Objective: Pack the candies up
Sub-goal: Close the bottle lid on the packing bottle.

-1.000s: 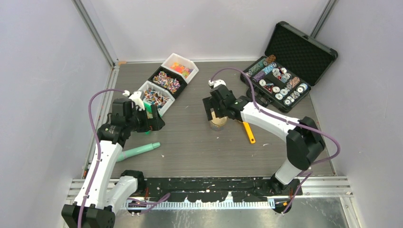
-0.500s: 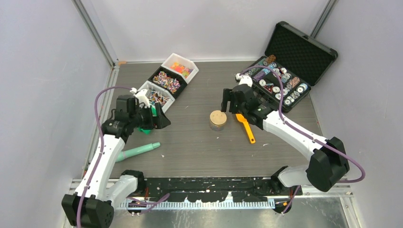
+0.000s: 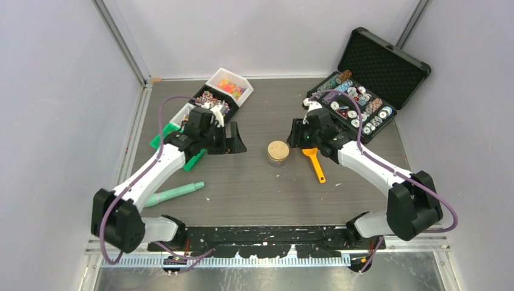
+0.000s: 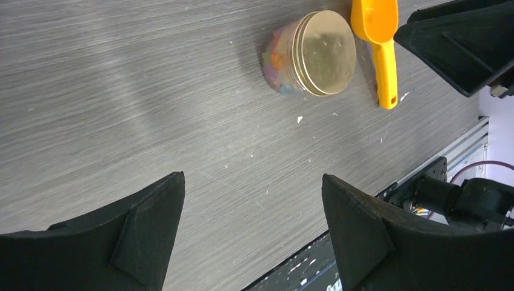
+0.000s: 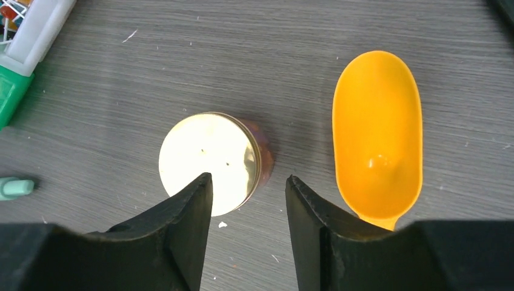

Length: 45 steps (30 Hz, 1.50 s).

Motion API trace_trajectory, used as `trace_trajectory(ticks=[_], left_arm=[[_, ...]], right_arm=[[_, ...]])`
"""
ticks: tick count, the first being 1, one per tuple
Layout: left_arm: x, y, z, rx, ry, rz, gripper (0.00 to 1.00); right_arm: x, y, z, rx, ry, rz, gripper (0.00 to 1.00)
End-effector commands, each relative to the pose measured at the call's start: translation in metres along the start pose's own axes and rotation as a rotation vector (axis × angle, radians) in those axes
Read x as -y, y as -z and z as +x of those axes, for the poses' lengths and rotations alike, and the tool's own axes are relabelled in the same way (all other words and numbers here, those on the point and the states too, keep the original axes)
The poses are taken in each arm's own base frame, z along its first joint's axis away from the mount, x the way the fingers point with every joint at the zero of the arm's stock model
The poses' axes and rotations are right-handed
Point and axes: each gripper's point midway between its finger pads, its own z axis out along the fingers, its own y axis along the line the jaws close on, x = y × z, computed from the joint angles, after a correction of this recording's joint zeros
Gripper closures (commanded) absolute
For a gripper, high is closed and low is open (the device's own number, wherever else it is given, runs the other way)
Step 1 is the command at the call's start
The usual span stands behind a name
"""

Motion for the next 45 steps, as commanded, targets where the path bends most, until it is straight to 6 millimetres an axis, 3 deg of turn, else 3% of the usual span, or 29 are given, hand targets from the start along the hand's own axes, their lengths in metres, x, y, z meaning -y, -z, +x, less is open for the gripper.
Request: trace_trajectory(ticks=[1, 12, 19, 45], left_arm=[[0.026, -0.028, -0.031, 0.077, 0.04, 0.082, 0.16], [0.054, -0.1, -0.03, 0.058, 0.045, 0.283, 0.18], [0.052, -0.135, -0.013, -0.003, 0.084, 0.341, 0.22], [0.031, -0.163, 0.036, -0.121, 0.125, 0.352, 0.39]], right_arm=[[-0.016, -0.009, -0.014, -0.007, -0.015, -0.161, 0.49], [-0.003, -0.038, 0.0, -0.086, -0.082, -0.208, 0.51], [-0.001, -0.045, 0.014, -0.145, -0.092, -0.215, 0.55], [0.002, -0.039, 0.029, -0.18, -0.098, -0.213, 0.62]])
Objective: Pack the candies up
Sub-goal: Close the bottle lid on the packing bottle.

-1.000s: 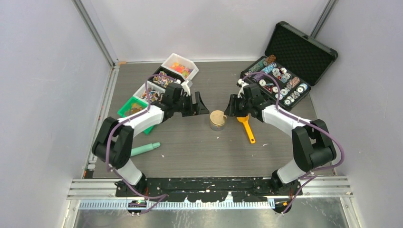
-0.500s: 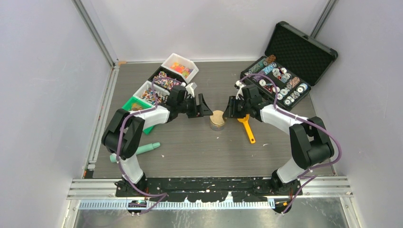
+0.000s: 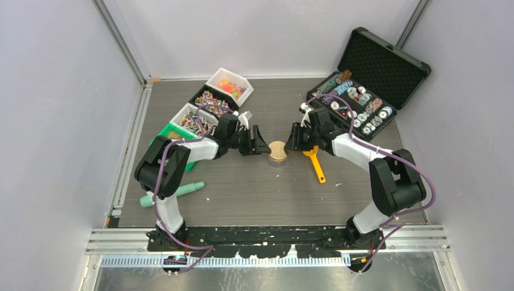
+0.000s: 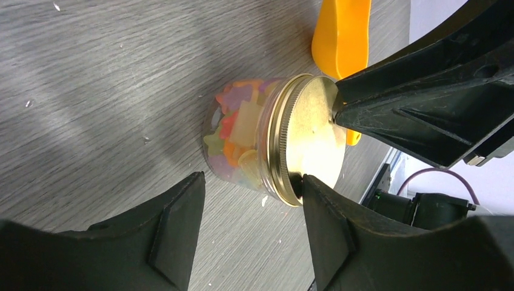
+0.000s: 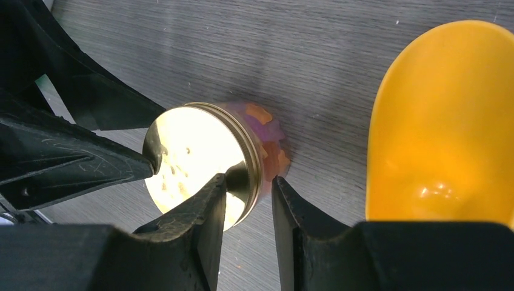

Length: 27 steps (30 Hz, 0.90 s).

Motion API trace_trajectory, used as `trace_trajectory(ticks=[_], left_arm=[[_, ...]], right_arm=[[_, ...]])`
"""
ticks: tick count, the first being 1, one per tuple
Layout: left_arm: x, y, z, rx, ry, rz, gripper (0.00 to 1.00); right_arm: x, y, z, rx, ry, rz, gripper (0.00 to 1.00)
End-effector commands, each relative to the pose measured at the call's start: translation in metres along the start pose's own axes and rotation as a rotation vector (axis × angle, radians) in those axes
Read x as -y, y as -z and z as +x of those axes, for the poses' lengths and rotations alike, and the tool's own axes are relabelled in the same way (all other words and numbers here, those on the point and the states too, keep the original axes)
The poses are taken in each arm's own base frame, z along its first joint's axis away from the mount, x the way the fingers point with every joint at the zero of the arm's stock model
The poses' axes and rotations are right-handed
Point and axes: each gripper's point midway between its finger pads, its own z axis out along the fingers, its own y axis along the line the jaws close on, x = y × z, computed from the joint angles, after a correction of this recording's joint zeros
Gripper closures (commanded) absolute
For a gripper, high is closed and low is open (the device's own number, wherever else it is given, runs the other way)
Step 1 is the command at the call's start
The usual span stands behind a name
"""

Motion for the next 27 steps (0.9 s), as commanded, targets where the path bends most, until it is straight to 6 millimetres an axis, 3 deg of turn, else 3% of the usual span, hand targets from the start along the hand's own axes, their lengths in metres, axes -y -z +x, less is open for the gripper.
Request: trace_trajectory(ticks=[1, 12, 18, 22, 27], left_arm=[[0.0, -0.005, 0.005, -0.001, -0.018, 0.032, 0.41], [-0.033, -0.009, 0.025, -0.041, 0.011, -0.072, 0.55], [-0.045, -0.007, 0.042, -0.052, 0.034, -0.087, 0.56], [-0.031, -0.005, 0.043, -0.019, 0.03, 0.002, 0.56], [-0.007, 0.001, 0.033, 0.019, 0.048, 0.09, 0.5]], right_arm=[[-0.007, 0.006, -0.007, 0.029, 0.001, -0.025, 0.63], [0.003, 0.002, 0.019, 0.008, -0.084, -0.017, 0.68], [0.004, -0.001, 0.031, 0.024, -0.141, -0.041, 0.68], [0.004, -0.004, 0.039, 0.019, -0.163, -0.055, 0.69], [-0.007, 0.0, 0.028, 0.053, -0.163, -0.105, 0.69]])
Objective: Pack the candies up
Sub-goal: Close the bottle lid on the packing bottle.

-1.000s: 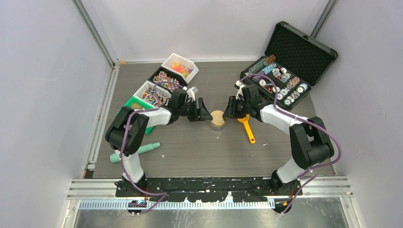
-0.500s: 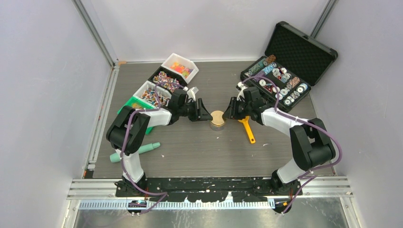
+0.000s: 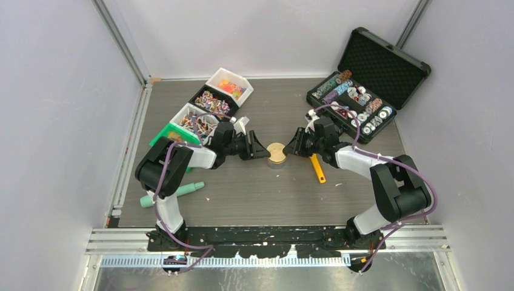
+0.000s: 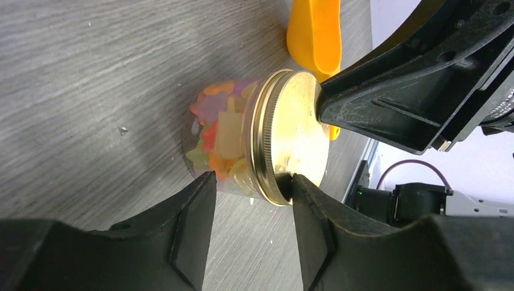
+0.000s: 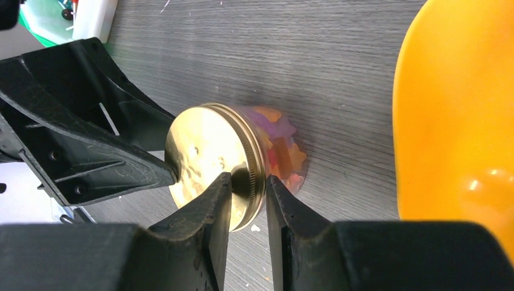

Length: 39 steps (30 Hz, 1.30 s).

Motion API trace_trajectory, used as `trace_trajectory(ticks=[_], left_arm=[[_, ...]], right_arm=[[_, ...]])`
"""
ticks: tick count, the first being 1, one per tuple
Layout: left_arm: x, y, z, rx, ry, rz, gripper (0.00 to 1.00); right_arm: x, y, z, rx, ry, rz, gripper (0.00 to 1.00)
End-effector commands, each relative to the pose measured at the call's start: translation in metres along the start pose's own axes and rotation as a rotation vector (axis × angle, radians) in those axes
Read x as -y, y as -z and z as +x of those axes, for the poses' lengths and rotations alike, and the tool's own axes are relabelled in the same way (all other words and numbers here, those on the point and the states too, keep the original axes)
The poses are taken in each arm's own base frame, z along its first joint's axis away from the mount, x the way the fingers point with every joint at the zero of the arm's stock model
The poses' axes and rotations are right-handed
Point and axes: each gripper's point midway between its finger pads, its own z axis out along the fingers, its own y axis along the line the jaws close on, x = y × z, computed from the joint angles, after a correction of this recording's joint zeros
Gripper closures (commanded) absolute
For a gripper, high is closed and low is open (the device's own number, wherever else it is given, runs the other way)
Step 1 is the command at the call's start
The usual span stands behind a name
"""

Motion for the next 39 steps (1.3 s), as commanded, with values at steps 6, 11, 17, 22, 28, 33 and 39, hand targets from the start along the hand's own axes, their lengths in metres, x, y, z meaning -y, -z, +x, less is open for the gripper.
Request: trace_trajectory(ticks=[6, 11, 17, 22, 28, 33, 39], left_arm=[[-0.004, -0.001, 0.013, -0.035, 0.032, -0.009, 0.45], [-0.012, -0.007, 0.011, -0.045, 0.035, -0.038, 0.52], [-0.039, -0.006, 0.023, -0.069, 0.01, -0.124, 0.61], [-0.05, -0.003, 0.035, -0.062, 0.06, -0.11, 0.7], [-0.049, -0.004, 0.035, -0.07, 0.064, -0.101, 0.76], [-0.047, -0.001, 0.031, -0.068, 0.044, -0.122, 0.76], [-0.023, 0.013, 0.004, -0.006, 0.019, -0.086, 0.68]], right_arm=[[-0.005, 0.006, 0.006, -0.023, -0.028, -0.002, 0.69], [0.001, 0.006, 0.017, -0.044, -0.037, 0.016, 0.75], [0.016, 0.002, 0.041, -0.079, -0.067, 0.056, 0.81], [0.025, -0.002, 0.057, -0.089, -0.116, 0.062, 0.85], [0.02, -0.007, 0.066, -0.094, -0.13, 0.045, 0.88], [0.017, -0.006, 0.064, -0.086, -0.124, 0.048, 0.89], [-0.003, 0.007, 0.029, -0.021, -0.067, 0.052, 0.79]])
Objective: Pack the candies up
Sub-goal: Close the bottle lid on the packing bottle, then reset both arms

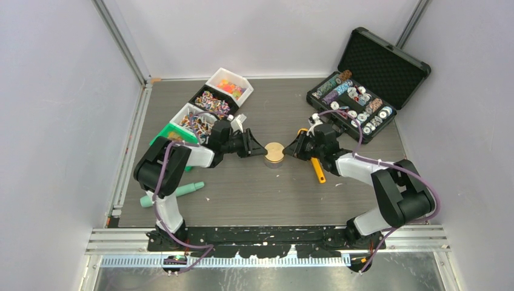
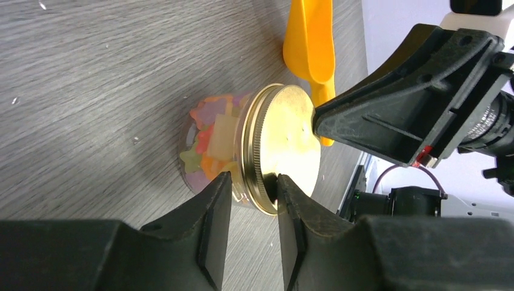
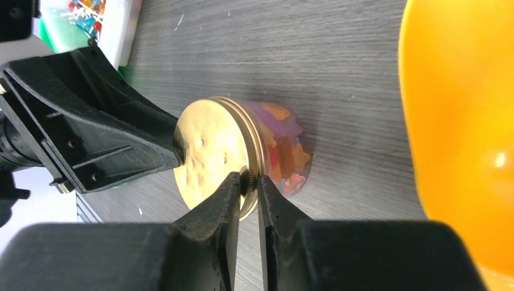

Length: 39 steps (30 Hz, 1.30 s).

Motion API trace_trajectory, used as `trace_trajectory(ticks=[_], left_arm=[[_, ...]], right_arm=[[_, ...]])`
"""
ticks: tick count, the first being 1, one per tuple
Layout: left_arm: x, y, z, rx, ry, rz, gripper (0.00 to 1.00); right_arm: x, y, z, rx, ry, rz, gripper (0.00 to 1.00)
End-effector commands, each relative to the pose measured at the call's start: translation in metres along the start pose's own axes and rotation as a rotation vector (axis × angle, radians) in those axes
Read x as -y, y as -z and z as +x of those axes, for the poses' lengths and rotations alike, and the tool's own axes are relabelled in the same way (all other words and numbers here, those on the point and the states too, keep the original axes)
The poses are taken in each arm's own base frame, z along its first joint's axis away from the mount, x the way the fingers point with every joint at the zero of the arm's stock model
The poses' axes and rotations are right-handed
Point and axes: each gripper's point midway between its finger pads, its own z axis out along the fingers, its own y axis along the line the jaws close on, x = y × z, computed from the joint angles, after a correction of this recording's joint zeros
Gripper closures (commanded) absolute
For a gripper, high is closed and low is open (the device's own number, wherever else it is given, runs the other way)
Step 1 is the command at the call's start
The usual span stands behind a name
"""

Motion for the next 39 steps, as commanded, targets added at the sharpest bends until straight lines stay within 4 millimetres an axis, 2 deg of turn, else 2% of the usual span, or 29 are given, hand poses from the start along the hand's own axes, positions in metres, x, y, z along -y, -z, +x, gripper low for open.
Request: trace_trajectory(ticks=[1, 5, 6, 7, 10, 11, 12, 18, 22, 27, 35, 39], left_arm=[[-0.013, 0.014, 0.002, -0.008, -0.004, -0.106, 0.64], [0.02, 0.03, -0.036, 0.048, -0.072, -0.08, 0.49], [0.027, 0.035, -0.043, 0.056, -0.09, -0.085, 0.48], [0.034, 0.04, -0.05, 0.067, -0.11, -0.093, 0.48], [0.056, 0.057, -0.066, 0.09, -0.178, -0.101, 0.38], [0.062, 0.064, -0.07, 0.099, -0.202, -0.114, 0.08], [0.07, 0.071, -0.075, 0.115, -0.232, -0.126, 0.01], [0.11, 0.119, -0.093, 0.204, -0.373, -0.188, 0.0], [0.134, 0.151, -0.093, 0.248, -0.439, -0.207, 0.0], [0.148, 0.185, -0.081, 0.283, -0.485, -0.24, 0.0], [0.145, 0.223, -0.047, 0.323, -0.486, -0.283, 0.0], [0.142, 0.236, -0.043, 0.383, -0.493, -0.298, 0.0]], right_arm=[[0.0, 0.013, 0.017, -0.099, 0.058, 0.092, 0.74], [-0.019, 0.037, -0.019, -0.028, 0.143, 0.139, 0.45], [-0.023, 0.045, -0.026, -0.012, 0.164, 0.151, 0.33], [-0.024, 0.052, -0.03, -0.008, 0.181, 0.174, 0.27], [-0.033, 0.076, -0.046, 0.019, 0.249, 0.217, 0.25], [-0.036, 0.084, -0.052, 0.032, 0.272, 0.23, 0.25], [-0.038, 0.093, -0.058, 0.048, 0.294, 0.249, 0.25], [-0.049, 0.146, -0.095, 0.213, 0.362, 0.343, 0.24], [-0.061, 0.181, -0.108, 0.332, 0.364, 0.339, 0.24], [-0.07, 0.205, -0.103, 0.421, 0.32, 0.263, 0.23], [-0.074, 0.226, -0.076, 0.457, 0.257, 0.15, 0.23], [-0.072, 0.231, -0.071, 0.46, 0.241, 0.141, 0.23]])
